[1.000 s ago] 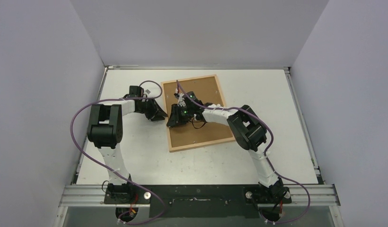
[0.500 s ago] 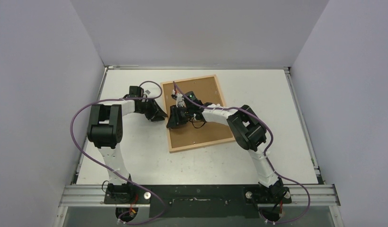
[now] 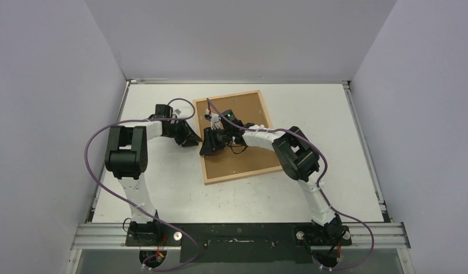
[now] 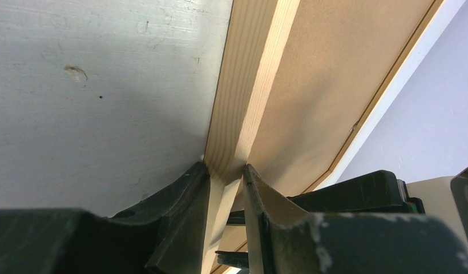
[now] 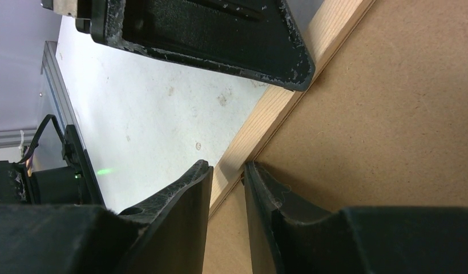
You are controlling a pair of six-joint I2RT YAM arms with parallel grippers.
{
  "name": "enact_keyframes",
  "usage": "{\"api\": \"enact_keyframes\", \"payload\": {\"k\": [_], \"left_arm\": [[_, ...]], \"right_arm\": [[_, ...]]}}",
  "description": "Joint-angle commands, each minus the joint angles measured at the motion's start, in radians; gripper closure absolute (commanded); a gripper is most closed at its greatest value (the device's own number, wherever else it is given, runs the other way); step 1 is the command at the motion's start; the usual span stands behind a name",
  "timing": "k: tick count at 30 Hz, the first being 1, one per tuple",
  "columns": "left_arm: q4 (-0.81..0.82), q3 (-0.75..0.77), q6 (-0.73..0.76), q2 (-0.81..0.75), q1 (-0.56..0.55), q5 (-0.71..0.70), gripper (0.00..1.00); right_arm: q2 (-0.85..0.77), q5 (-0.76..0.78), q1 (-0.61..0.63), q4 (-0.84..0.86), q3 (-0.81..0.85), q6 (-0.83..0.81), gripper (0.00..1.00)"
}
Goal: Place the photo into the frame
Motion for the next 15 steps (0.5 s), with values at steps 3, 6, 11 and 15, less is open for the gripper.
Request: {"api": "enact_keyframes", "payload": {"k": [3, 6, 11, 15], "left_arm": [[0.018, -0.009, 0.003, 0.003, 0.003, 0.006, 0.74], [0.019, -0.008, 0.002, 0.003, 0.003, 0.006, 0.74], [0.018, -0.002, 0.001, 0.006, 0.005, 0.006, 0.74], [0.018, 0.002, 0.001, 0.011, 0.005, 0.006, 0.74]], "right_arm": [[0.01, -0.075, 0.024, -0.043, -0.045, -0.029, 0.7], [-0.009, -0.086, 0.021, -0.032, -0.064, -0.023, 0.7], [-0.036, -0.094, 0.003, -0.023, -0.071, -0.008, 0.7], [-0.033, -0.097, -0.005, -0.014, -0.051, 0.009, 0.7]]}}
